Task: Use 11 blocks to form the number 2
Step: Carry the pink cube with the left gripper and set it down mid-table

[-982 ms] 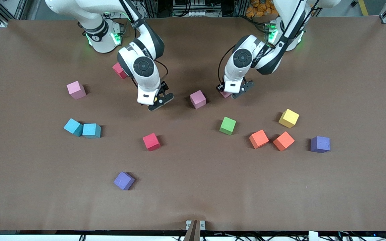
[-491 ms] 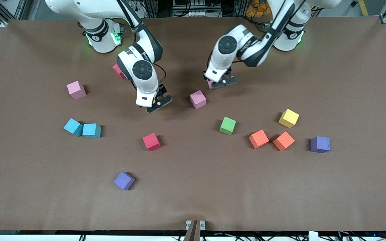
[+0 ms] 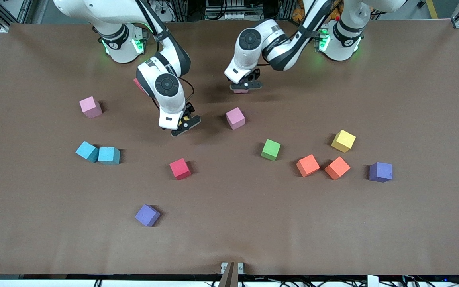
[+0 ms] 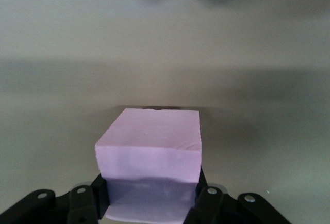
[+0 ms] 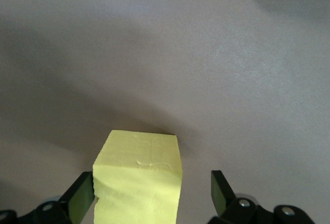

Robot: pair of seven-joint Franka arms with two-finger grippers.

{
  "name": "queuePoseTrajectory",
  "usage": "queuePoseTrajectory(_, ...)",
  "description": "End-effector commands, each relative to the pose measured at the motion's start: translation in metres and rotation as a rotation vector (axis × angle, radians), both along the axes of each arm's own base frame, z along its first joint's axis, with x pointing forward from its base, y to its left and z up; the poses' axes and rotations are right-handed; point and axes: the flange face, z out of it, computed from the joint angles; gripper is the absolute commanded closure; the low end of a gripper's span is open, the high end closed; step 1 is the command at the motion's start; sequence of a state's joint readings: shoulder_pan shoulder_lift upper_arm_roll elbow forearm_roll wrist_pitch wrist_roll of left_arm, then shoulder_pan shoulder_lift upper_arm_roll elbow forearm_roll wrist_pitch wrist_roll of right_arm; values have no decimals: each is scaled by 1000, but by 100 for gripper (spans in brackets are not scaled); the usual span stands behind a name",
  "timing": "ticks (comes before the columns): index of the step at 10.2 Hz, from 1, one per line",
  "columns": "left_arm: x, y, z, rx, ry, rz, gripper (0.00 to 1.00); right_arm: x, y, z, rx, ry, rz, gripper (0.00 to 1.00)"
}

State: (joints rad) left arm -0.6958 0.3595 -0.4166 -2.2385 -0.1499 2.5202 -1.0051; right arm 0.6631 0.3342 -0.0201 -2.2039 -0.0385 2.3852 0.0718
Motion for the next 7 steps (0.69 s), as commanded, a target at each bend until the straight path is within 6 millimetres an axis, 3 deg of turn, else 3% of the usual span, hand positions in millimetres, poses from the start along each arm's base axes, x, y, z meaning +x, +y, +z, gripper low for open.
queuePoseTrajectory(1,-6,-19,-15,12,6,-58,92,-3,-2,-15,-4,-5,1,0)
queuePoseTrajectory(3,-13,-24,-22,42,19,-78,92,-8,-5,-19,-10,6,-4,0)
queuePoseTrajectory(4,-12,-28,-22,67,43,-86,92,-9,-5,-19,-16,10,-17,28)
queuePoseTrajectory(5,-12,-36,-24,75,58,-86,92,-11,-2,-19,-17,10,-19,98)
queuePoseTrajectory(7,-9,-45,-25,70,58,-85,92,-12,0,-15,-14,6,-16,100)
